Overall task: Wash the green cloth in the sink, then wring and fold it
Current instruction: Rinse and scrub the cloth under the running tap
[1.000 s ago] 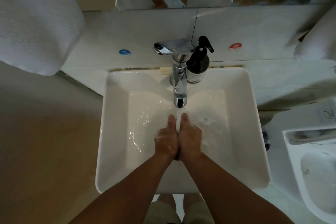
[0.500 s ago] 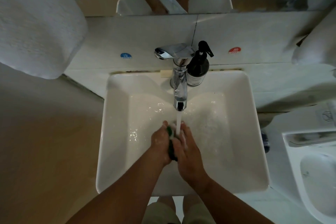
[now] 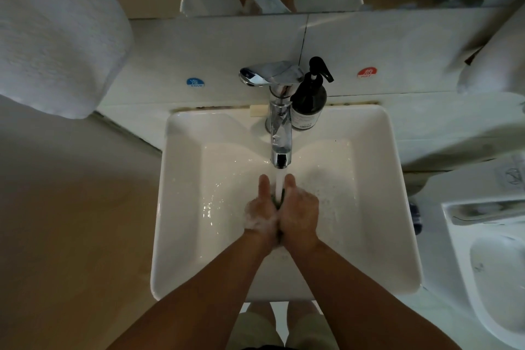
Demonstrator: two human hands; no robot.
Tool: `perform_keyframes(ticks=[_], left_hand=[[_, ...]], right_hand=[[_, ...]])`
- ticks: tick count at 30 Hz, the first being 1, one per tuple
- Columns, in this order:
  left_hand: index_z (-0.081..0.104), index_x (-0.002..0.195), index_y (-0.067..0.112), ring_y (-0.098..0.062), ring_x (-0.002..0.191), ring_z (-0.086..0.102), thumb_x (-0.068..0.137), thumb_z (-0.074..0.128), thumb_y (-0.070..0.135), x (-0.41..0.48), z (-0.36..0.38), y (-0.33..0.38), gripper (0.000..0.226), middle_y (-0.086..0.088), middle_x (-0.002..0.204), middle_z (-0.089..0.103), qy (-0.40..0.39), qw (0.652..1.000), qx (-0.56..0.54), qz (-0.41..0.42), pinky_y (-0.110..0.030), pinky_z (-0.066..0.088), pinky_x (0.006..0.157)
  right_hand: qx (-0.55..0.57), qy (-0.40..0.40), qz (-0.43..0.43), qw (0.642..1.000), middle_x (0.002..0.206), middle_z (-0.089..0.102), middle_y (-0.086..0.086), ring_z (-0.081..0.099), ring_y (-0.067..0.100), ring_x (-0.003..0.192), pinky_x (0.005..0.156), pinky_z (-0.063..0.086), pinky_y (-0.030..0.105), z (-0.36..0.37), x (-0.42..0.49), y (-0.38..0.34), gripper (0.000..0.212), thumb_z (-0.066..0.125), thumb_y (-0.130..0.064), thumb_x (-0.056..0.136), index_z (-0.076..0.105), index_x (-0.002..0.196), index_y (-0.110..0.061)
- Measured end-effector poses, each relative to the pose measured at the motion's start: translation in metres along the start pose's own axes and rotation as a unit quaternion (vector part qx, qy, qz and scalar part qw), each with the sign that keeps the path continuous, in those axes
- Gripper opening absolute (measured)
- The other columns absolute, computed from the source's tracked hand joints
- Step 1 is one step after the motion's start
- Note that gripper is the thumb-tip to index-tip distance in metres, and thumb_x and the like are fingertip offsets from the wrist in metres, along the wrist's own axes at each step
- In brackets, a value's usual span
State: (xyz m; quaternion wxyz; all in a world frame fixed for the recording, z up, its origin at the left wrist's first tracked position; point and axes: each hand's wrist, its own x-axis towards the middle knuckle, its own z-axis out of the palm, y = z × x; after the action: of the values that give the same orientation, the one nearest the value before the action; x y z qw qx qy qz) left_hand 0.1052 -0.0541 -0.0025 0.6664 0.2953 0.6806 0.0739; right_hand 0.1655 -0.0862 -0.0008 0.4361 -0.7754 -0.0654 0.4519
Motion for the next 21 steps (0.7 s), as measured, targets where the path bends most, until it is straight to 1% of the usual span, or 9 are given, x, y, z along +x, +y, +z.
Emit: perform_keyframes(ticks=[1,3,6,8,11,14,16,19,21], left_hand=[[0.072,0.111,0.014,-0.035,0.091,0.070,0.092,0.037,0.071,-0.011,0.001,0.002,0.070,-0.016,0.096,0.075,0.027,0.982,0.161,0.093,-0.047,0.057,0.087],[0.061,0.120,0.014,-0.031,0.095,0.063,0.089,0.026,0.070,-0.010,-0.007,-0.016,0.073,-0.015,0.105,0.066,0.032,0.901,0.349,0.257,-0.039,0.054,0.085],[0.048,0.134,0.021,-0.008,0.110,0.053,0.084,0.040,0.075,-0.016,-0.017,-0.031,0.074,0.002,0.127,0.047,-0.032,0.929,0.189,0.317,-0.008,0.044,0.085],[0.045,0.142,0.032,-0.005,0.119,0.055,0.091,0.049,0.067,-0.022,-0.022,-0.028,0.062,0.008,0.136,0.050,-0.082,0.966,0.037,0.242,-0.010,0.049,0.090],[0.065,0.128,0.022,-0.026,0.108,0.070,0.096,0.051,0.056,-0.024,-0.016,-0.015,0.049,-0.007,0.119,0.073,-0.128,0.974,-0.188,-0.004,-0.043,0.059,0.086],[0.066,0.125,0.010,-0.033,0.112,0.067,0.103,0.044,0.046,-0.023,-0.018,-0.001,0.048,-0.017,0.115,0.073,-0.121,0.960,-0.241,-0.076,-0.045,0.052,0.098],[0.059,0.134,0.010,-0.037,0.122,0.059,0.105,0.039,0.044,-0.021,-0.019,0.005,0.049,-0.021,0.120,0.068,-0.118,0.952,-0.262,-0.103,-0.045,0.047,0.103],[0.044,0.148,0.009,-0.037,0.135,0.049,0.107,0.032,0.035,-0.028,-0.013,0.012,0.049,-0.016,0.146,0.051,-0.119,0.951,-0.256,-0.122,-0.048,0.040,0.107],[0.044,0.146,0.010,-0.027,0.103,0.064,0.107,0.030,0.036,-0.032,-0.009,0.014,0.049,-0.017,0.153,0.043,-0.131,0.948,-0.269,-0.105,-0.044,0.052,0.084]], right_hand=[[0.010,0.035,0.044,0.998,0.080,0.064,0.003,0.068,0.030,0.088,0.069,0.050,0.012,0.001,0.011,0.005,0.048,0.042,-0.049,0.102,0.064,0.099,-0.005],[0.160,0.044,0.189,0.968,0.090,0.070,0.011,0.069,0.034,0.089,0.085,0.057,0.038,-0.004,0.010,-0.012,0.055,0.045,-0.058,0.098,0.065,0.099,-0.007],[0.244,0.024,0.236,0.940,0.099,0.066,0.017,0.066,0.037,0.093,0.092,0.054,0.053,-0.016,0.006,-0.028,0.039,0.047,-0.044,0.102,0.060,0.105,-0.007],[0.207,0.009,0.192,0.959,0.100,0.066,0.017,0.067,0.035,0.092,0.090,0.056,0.050,-0.016,0.002,-0.024,0.032,0.049,-0.039,0.103,0.060,0.101,-0.009],[-0.003,0.003,0.023,1.000,0.115,0.065,0.013,0.064,0.019,0.094,0.082,0.057,0.034,-0.010,-0.009,0.001,0.016,0.048,-0.027,0.103,0.057,0.109,-0.015],[-0.162,-0.106,-0.225,0.955,0.156,0.037,-0.004,0.039,0.011,0.140,0.113,0.036,0.031,-0.015,-0.025,0.027,0.045,0.044,-0.041,0.100,0.043,0.144,-0.033],[-0.196,-0.156,-0.293,0.923,0.162,0.028,-0.004,0.030,0.013,0.147,0.116,0.032,0.033,-0.018,-0.024,0.034,0.054,0.041,-0.059,0.095,0.044,0.146,-0.040],[-0.192,-0.116,-0.340,0.913,0.116,0.064,-0.002,0.061,0.003,0.104,0.093,0.052,0.027,-0.019,-0.019,0.024,0.041,0.050,-0.057,0.093,0.068,0.118,-0.030],[-0.160,-0.060,-0.332,0.927,0.088,0.063,-0.010,0.061,-0.001,0.079,0.076,0.050,0.018,-0.011,-0.016,0.016,0.028,0.056,-0.048,0.091,0.069,0.094,-0.023]])
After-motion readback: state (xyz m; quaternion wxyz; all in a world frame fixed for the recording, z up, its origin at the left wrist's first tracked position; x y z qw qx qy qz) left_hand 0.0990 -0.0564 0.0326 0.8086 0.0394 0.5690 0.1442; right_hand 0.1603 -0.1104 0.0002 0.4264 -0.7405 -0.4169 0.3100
